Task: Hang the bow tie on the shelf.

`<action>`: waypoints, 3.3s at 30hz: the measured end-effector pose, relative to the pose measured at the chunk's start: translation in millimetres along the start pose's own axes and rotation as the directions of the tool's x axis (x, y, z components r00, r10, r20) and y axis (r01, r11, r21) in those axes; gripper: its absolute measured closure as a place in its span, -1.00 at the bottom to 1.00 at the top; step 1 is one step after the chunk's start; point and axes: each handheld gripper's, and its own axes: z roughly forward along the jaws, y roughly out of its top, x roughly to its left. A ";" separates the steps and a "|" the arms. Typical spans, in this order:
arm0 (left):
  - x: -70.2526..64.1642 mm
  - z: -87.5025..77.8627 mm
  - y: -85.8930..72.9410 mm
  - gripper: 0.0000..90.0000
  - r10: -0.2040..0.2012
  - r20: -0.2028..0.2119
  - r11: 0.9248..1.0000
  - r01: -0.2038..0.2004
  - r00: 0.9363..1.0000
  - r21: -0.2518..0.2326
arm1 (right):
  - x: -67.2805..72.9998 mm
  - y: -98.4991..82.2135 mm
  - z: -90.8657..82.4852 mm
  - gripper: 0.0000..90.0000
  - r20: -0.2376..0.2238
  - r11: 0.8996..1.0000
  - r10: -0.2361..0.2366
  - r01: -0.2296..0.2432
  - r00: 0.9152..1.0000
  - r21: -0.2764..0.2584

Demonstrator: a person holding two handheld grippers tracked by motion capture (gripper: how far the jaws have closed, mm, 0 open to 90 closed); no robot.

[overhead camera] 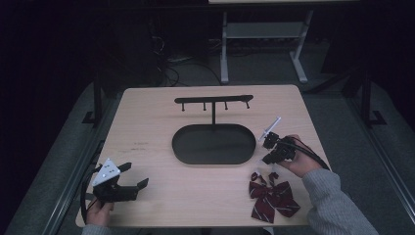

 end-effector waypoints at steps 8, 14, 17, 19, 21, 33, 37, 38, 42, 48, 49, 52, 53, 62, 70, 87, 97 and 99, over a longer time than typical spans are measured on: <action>-0.4 -0.3 0.3 -0.71 0.006 0.000 1.000 -0.006 1.000 -0.003 | 5.5 0.3 -10.0 0.96 -0.009 1.000 -0.013 0.013 1.000 -0.009; -0.9 -0.2 0.3 -0.71 0.008 0.000 1.000 -0.008 1.000 -0.004 | 8.9 1.5 -20.5 0.96 -0.011 0.999 -0.021 0.020 1.000 -0.037; -1.1 -0.1 0.3 -0.71 0.008 0.000 1.000 -0.008 1.000 -0.005 | 10.6 2.0 -26.6 0.96 -0.015 0.998 -0.028 0.027 1.000 -0.053; -1.2 -0.1 0.3 -0.71 0.009 0.000 1.000 -0.009 1.000 -0.005 | 12.7 2.4 -29.9 0.96 -0.008 0.998 -0.030 0.030 1.000 -0.058; -1.4 0.0 0.4 -0.71 0.008 0.001 1.000 -0.008 1.000 -0.006 | 14.4 3.1 -33.0 0.96 -0.006 0.997 -0.036 0.036 0.999 -0.062; -1.3 -0.3 0.3 -0.71 0.007 0.001 1.000 -0.007 1.000 -0.006 | 19.3 9.0 -47.2 0.96 0.003 0.995 -0.059 0.060 0.998 -0.078; -1.3 0.0 0.4 -0.71 0.009 0.000 1.000 -0.009 1.000 -0.005 | 20.2 10.6 -51.9 0.96 -0.001 0.994 -0.065 0.065 0.998 -0.085; -1.3 0.0 0.4 -0.71 0.008 0.000 1.000 -0.008 1.000 -0.006 | 20.8 11.0 -53.0 0.96 -0.006 0.994 -0.064 0.063 0.998 -0.088; -1.2 0.0 0.3 -0.71 0.008 0.000 1.000 -0.008 1.000 -0.005 | 22.0 12.5 -57.4 0.96 -0.009 0.992 -0.073 0.072 0.997 -0.100; -1.7 0.2 0.5 -0.71 0.007 -0.002 1.000 -0.007 1.000 -0.007 | 24.9 16.0 -64.8 0.96 -0.003 0.990 -0.088 0.088 0.996 -0.109; -1.8 0.2 0.5 -0.71 0.007 -0.002 1.000 -0.007 1.000 -0.007 | 25.5 16.4 -65.8 0.96 -0.006 0.990 -0.088 0.087 0.996 -0.109; -1.7 0.5 0.6 -0.71 0.010 0.000 1.000 -0.010 1.000 -0.006 | 26.8 17.8 -68.7 0.96 -0.007 0.989 -0.097 0.096 0.995 -0.115; -1.6 0.5 0.6 -0.71 0.011 0.000 1.000 -0.011 1.000 -0.005 | 27.0 18.4 -69.7 0.96 -0.005 0.989 -0.097 0.096 0.995 -0.117; -1.0 1.5 0.7 -0.71 0.005 0.000 1.000 -0.005 1.000 -0.007 | 28.7 26.3 -78.7 0.96 -0.015 0.984 -0.114 0.111 0.993 -0.138; -0.7 1.3 0.9 -0.71 0.006 0.002 1.000 -0.006 1.000 -0.011 | 29.2 35.5 -87.4 0.96 -0.029 0.980 -0.126 0.120 0.992 -0.157; 0.8 0.0 1.1 -0.71 0.008 0.003 1.000 -0.008 1.000 -0.014 | 30.2 58.0 -98.8 0.96 -0.027 0.973 -0.162 0.155 0.986 -0.173; 1.4 -0.4 1.0 -0.71 0.009 0.002 1.000 -0.009 1.000 -0.015 | 30.2 69.8 -104.9 0.96 -0.029 0.970 -0.170 0.162 0.985 -0.179; 1.0 -0.1 1.0 -0.71 0.006 0.003 1.000 -0.006 1.000 -0.016 | 30.4 72.4 -105.8 0.96 -0.027 0.970 -0.174 0.166 0.984 -0.177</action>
